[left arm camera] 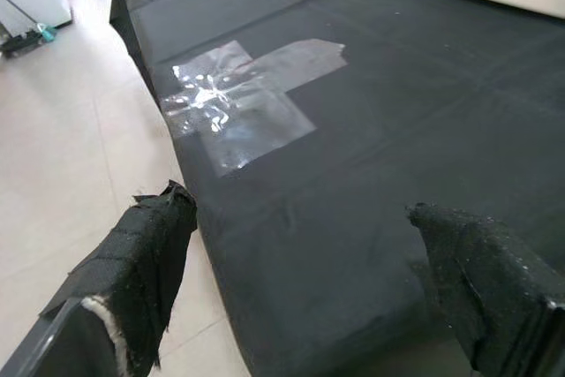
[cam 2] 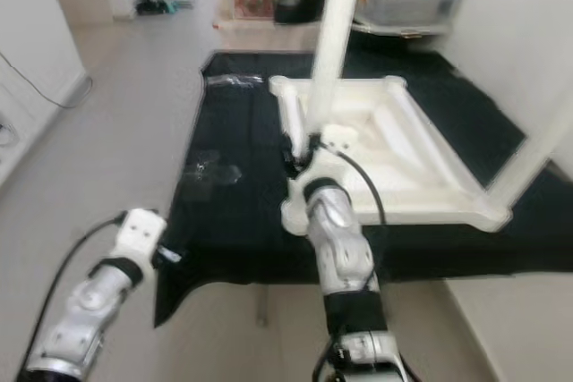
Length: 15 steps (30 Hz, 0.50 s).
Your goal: Building children table
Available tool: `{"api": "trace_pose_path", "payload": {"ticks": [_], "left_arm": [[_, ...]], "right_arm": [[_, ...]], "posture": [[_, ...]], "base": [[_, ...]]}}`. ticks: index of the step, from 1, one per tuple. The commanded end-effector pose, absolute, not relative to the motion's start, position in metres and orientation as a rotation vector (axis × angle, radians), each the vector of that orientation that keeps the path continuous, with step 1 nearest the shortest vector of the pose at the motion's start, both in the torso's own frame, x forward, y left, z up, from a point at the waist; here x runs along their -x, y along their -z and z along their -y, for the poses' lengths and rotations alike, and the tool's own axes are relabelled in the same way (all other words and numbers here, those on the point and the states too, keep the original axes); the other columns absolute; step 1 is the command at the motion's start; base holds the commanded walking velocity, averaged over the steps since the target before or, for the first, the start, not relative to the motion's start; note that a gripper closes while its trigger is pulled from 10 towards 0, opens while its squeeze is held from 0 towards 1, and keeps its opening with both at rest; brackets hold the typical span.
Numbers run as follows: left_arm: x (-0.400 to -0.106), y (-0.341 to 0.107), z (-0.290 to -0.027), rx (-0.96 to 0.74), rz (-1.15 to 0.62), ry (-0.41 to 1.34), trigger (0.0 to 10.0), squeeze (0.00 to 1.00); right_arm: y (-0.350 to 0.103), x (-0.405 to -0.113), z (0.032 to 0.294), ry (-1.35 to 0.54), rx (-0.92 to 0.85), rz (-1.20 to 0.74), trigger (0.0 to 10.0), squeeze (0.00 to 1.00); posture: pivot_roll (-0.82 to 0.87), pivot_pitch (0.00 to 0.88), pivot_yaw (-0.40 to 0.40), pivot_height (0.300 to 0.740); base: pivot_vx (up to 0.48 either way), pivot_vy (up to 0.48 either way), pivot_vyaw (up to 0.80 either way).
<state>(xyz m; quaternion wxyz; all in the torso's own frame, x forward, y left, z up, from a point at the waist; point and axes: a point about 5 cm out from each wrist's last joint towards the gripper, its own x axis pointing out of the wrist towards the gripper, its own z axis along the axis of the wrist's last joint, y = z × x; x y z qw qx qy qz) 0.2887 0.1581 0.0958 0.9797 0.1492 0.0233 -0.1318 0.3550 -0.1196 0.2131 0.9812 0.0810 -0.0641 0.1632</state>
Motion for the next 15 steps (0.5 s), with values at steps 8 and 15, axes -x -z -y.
{"api": "trace_pose_path", "payload": {"ticks": [8, 15], "left_arm": [[-0.283, -0.091, -0.161, -0.290, -0.068, 0.255, 10.0, 0.00], [-0.283, -0.091, -0.162, -0.290, -0.068, 0.247, 10.0, 0.00]], "right_arm": [[-0.206, -0.345, 0.106, -0.956, 0.074, 0.088, 10.0, 0.00], [-0.174, -0.363, 0.103, -0.851, 0.084, -0.047, 0.0, 0.00]], "posture": [[0.10, 0.000, -0.066, 0.740], [0.12, 0.000, -0.071, 0.740]], "base": [[0.000, 0.000, 0.00], [0.000, 0.000, 0.00]]}}
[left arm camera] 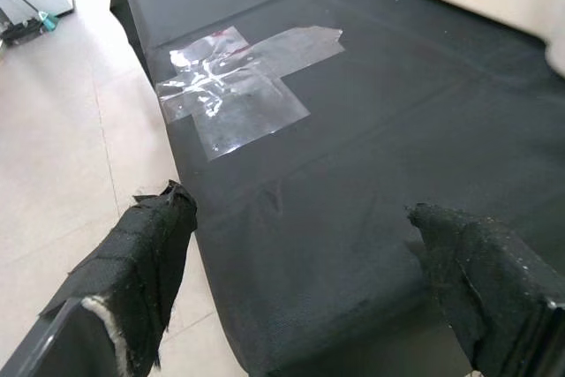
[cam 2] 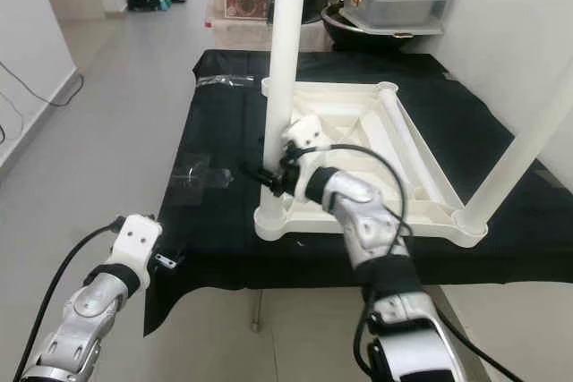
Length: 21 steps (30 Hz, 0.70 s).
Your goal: Building children table
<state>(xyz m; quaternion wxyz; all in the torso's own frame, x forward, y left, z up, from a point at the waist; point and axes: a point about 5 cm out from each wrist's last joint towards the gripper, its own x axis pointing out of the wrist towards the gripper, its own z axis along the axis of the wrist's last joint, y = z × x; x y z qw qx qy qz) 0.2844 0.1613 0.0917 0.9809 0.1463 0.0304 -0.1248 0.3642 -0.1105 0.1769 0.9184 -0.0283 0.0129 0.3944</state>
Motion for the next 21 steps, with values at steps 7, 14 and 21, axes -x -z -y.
{"api": "trace_pose_path", "payload": {"ticks": [7, 14, 21], "left_arm": [[-0.280, -0.091, -0.163, -0.292, -0.073, 0.249, 10.0, 0.00], [-0.279, -0.089, -0.163, -0.296, -0.080, 0.256, 10.0, 0.00], [-0.277, -0.088, -0.160, -0.295, -0.085, 0.272, 10.0, 0.00]], "right_arm": [[-0.146, -0.385, 0.164, 0.011, -0.054, -0.201, 0.0, 0.00], [-0.106, -0.349, 0.204, 0.478, -0.022, -0.309, 0.0, 0.00], [-0.129, -0.346, 0.149, 0.213, -0.168, -0.201, 10.0, 0.14]], "posture": [[0.11, 0.000, -0.060, 0.740], [0.10, 0.000, -0.048, 0.740], [0.09, 0.000, -0.041, 0.740]], "base": [[0.000, 0.000, 0.00], [0.000, 0.000, 0.00], [0.000, 0.000, 0.00]]}}
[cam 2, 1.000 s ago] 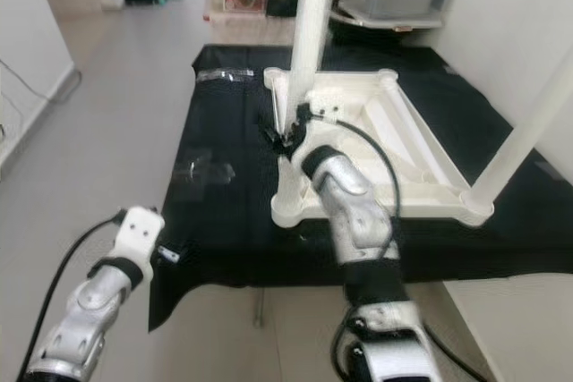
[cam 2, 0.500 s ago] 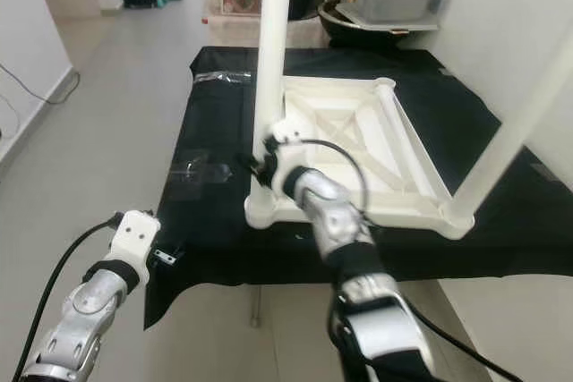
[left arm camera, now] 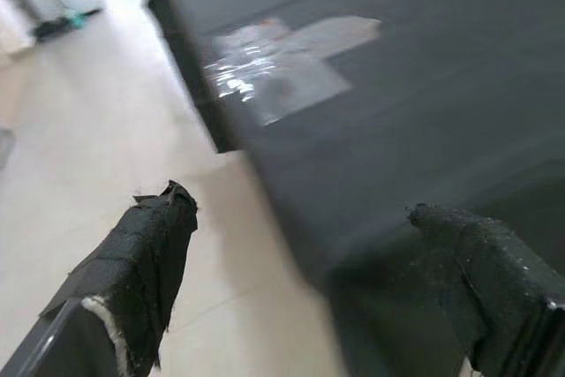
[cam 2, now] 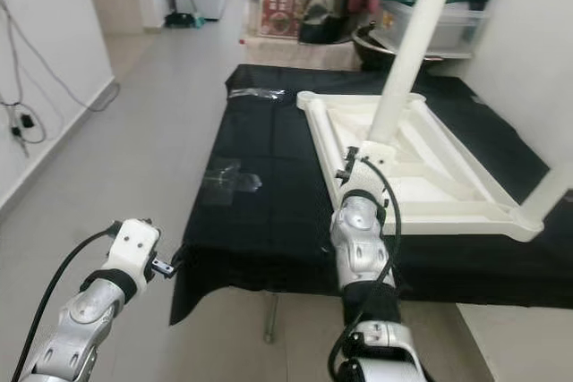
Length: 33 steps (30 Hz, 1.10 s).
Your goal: Building children table
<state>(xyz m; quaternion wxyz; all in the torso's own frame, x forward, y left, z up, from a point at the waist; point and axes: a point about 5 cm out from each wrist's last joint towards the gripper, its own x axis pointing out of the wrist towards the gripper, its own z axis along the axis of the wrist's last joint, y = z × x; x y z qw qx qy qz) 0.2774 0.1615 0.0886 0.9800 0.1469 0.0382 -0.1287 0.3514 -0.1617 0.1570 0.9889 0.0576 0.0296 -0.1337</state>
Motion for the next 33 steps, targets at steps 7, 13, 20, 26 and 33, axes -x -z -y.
{"api": "trace_pose_path", "payload": {"ticks": [7, 13, 20, 26, 33], "left_arm": [[-0.280, -0.089, -0.161, -0.295, -0.083, 0.266, 10.0, 0.00], [-0.280, -0.090, -0.162, -0.296, -0.077, 0.256, 10.0, 0.00], [-0.280, -0.090, -0.164, -0.299, -0.076, 0.249, 10.0, 0.00], [-0.279, -0.089, -0.163, -0.301, -0.078, 0.249, 10.0, 0.00], [-0.278, -0.088, -0.163, -0.304, -0.083, 0.256, 10.0, 0.00]], "right_arm": [[-0.204, -0.354, 0.103, -0.590, -0.184, 0.038, 10.0, 0.00], [-0.187, -0.341, 0.088, -0.994, -0.035, -0.013, 10.0, 0.00], [-0.173, -0.365, 0.079, -0.816, -0.062, -0.105, 0.0, 0.00], [-0.161, -0.374, 0.084, -0.612, -0.101, -0.178, 0.0, 0.00], [-0.114, -0.368, 0.174, 0.273, -0.084, -0.311, 0.0, 0.00]], "posture": [[0.09, 0.000, -0.049, 0.740], [0.11, 0.000, -0.067, 0.740], [0.12, 0.000, -0.073, 0.740], [0.12, 0.000, -0.073, 0.740], [0.10, 0.000, -0.055, 0.740]], "base": [[0.000, 0.000, 0.00], [0.000, 0.000, 0.00], [0.000, 0.000, 0.00], [0.000, 0.000, 0.00], [0.000, 0.000, 0.00]]}}
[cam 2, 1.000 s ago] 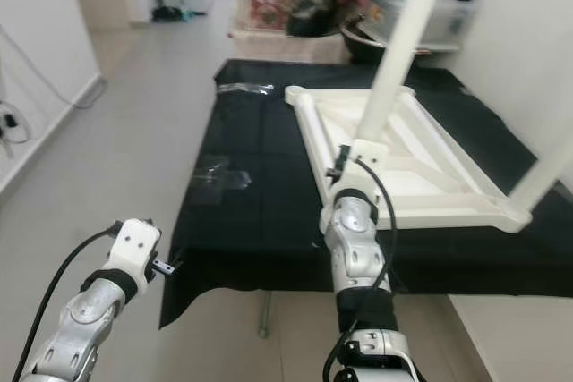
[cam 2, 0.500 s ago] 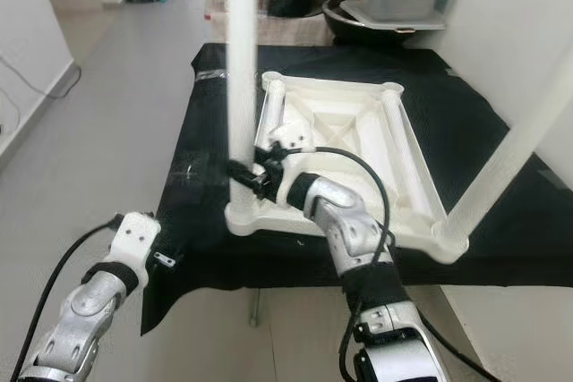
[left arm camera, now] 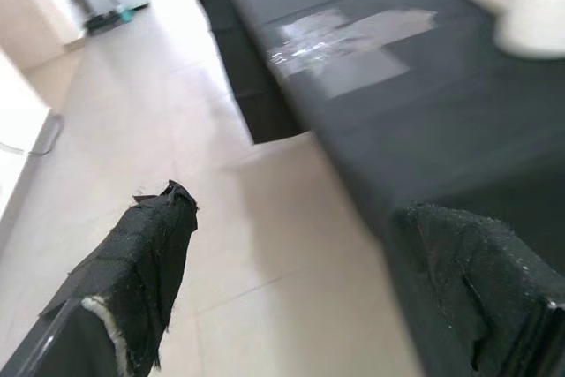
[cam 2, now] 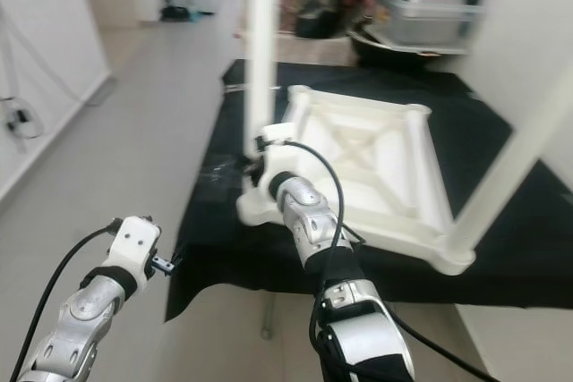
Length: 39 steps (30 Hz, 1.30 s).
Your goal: Building children table
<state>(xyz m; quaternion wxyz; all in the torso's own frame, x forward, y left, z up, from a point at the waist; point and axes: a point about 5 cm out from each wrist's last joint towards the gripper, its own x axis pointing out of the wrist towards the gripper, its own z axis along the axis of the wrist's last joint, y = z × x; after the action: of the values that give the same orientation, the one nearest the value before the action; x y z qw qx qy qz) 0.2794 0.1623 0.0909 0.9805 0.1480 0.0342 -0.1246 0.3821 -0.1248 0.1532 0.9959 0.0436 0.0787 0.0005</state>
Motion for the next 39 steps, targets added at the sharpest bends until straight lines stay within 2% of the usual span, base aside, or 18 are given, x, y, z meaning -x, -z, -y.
{"api": "trace_pose_path", "payload": {"ticks": [1, 5, 8, 9, 14, 16, 17, 18, 22, 23, 27, 28, 29, 31, 32, 37, 38, 39], "left_arm": [[-0.279, -0.088, -0.161, -0.304, -0.082, 0.260, 10.0, 0.00], [-0.278, -0.088, -0.160, -0.302, -0.082, 0.264, 10.0, 0.00], [-0.278, -0.087, -0.161, -0.304, -0.086, 0.266, 10.0, 0.00], [-0.278, -0.086, -0.161, -0.305, -0.088, 0.267, 10.0, 0.00], [-0.279, -0.086, -0.159, -0.304, -0.086, 0.271, 10.0, 0.00], [-0.281, -0.087, -0.157, -0.303, -0.081, 0.273, 10.0, 0.00], [-0.281, -0.087, -0.157, -0.303, -0.081, 0.273, 10.0, 0.00], [-0.281, -0.088, -0.160, -0.306, -0.079, 0.266, 10.0, 0.00], [-0.280, -0.088, -0.166, -0.309, -0.080, 0.250, 10.0, 0.00], [-0.279, -0.088, -0.167, -0.309, -0.081, 0.246, 10.0, 0.00], [-0.279, -0.087, -0.166, -0.307, -0.080, 0.240, 10.0, 0.00], [-0.279, -0.087, -0.164, -0.305, -0.079, 0.242, 10.0, 0.00], [-0.279, -0.087, -0.164, -0.305, -0.079, 0.242, 10.0, 0.00], [-0.278, -0.087, -0.161, -0.300, -0.078, 0.248, 10.0, 0.00], [-0.278, -0.087, -0.161, -0.300, -0.078, 0.248, 10.0, 0.00], [-0.282, -0.087, -0.161, -0.304, -0.077, 0.250, 10.0, 0.00], [-0.284, -0.089, -0.161, -0.305, -0.071, 0.248, 10.0, 0.00], [-0.285, -0.091, -0.161, -0.304, -0.066, 0.247, 10.0, 0.00]], "right_arm": [[-0.107, -0.357, 0.195, 0.414, -0.062, -0.321, 0.0, 0.00], [-0.101, -0.342, 0.211, 0.535, -0.037, -0.330, 0.0, 0.00], [-0.105, -0.338, 0.197, 0.478, -0.005, -0.314, 0.0, 0.00], [-0.108, -0.338, 0.187, 0.445, -0.005, -0.312, 10.0, 0.00], [-0.115, -0.344, 0.161, 0.330, -0.040, -0.307, 10.0, 0.00], [-0.126, -0.352, 0.144, 0.185, -0.080, -0.256, 10.0, 0.00], [-0.126, -0.352, 0.144, 0.185, -0.080, -0.256, 10.0, 0.00], [-0.140, -0.361, 0.147, 0.100, -0.083, -0.207, 10.0, 1.00], [-0.158, -0.370, 0.158, 0.061, -0.036, -0.170, 10.0, 0.95], [-0.164, -0.373, 0.162, 0.052, -0.037, -0.157, 10.0, 0.00], [-0.178, -0.374, 0.161, -0.051, -0.101, -0.105, 10.0, 0.00], [-0.188, -0.373, 0.155, -0.171, -0.124, -0.052, 10.0, 0.00], [-0.188, -0.373, 0.155, -0.171, -0.124, -0.052, 10.0, 0.00], [-0.203, -0.369, 0.145, -0.402, -0.127, 0.034, 10.0, 0.00], [-0.203, -0.369, 0.145, -0.402, -0.127, 0.034, 10.0, 0.00], [-0.200, -0.364, 0.117, -0.713, -0.092, 0.064, 10.0, 0.00], [-0.194, -0.368, 0.108, -0.730, -0.108, 0.052, 0.2, 0.00], [-0.190, -0.370, 0.103, -0.725, -0.122, 0.041, 0.2, 0.00]], "posture": [[0.10, 0.000, -0.054, 0.740], [0.09, 0.000, -0.050, 0.740], [0.08, 0.000, -0.046, 0.740], [0.08, 0.000, -0.047, 0.740], [0.08, 0.000, -0.048, 0.740], [0.09, 0.000, -0.051, 0.740], [0.09, 0.000, -0.051, 0.740], [0.10, 0.000, -0.063, 0.740], [0.10, 0.000, -0.066, 0.740], [0.10, 0.000, -0.071, 0.740], [0.10, 0.000, -0.075, 0.740], [0.10, 0.000, -0.073, 0.740], [0.10, 0.000, -0.073, 0.740], [0.10, 0.000, -0.070, 0.740], [0.10, 0.000, -0.070, 0.740], [0.10, 0.000, -0.071, 0.740], [0.11, 0.000, -0.078, 0.740], [0.12, 0.000, -0.078, 0.740]], "base": [[0.000, 0.000, 0.00], [0.000, 0.000, 0.00], [0.000, 0.000, 0.00], [0.000, 0.000, 0.00], [0.000, 0.000, 0.00], [0.000, 0.000, 0.00], [0.000, 0.000, 0.00], [0.000, 0.000, 0.00], [0.000, 0.000, 0.00], [0.000, 0.000, 0.00], [0.000, 0.000, 0.00], [0.000, 0.000, 0.00], [0.000, 0.000, 0.00], [0.000, 0.000, 0.00], [0.000, 0.000, 0.00], [0.000, 0.000, 0.00], [0.000, 0.000, 0.00], [0.000, 0.000, 0.00]]}}
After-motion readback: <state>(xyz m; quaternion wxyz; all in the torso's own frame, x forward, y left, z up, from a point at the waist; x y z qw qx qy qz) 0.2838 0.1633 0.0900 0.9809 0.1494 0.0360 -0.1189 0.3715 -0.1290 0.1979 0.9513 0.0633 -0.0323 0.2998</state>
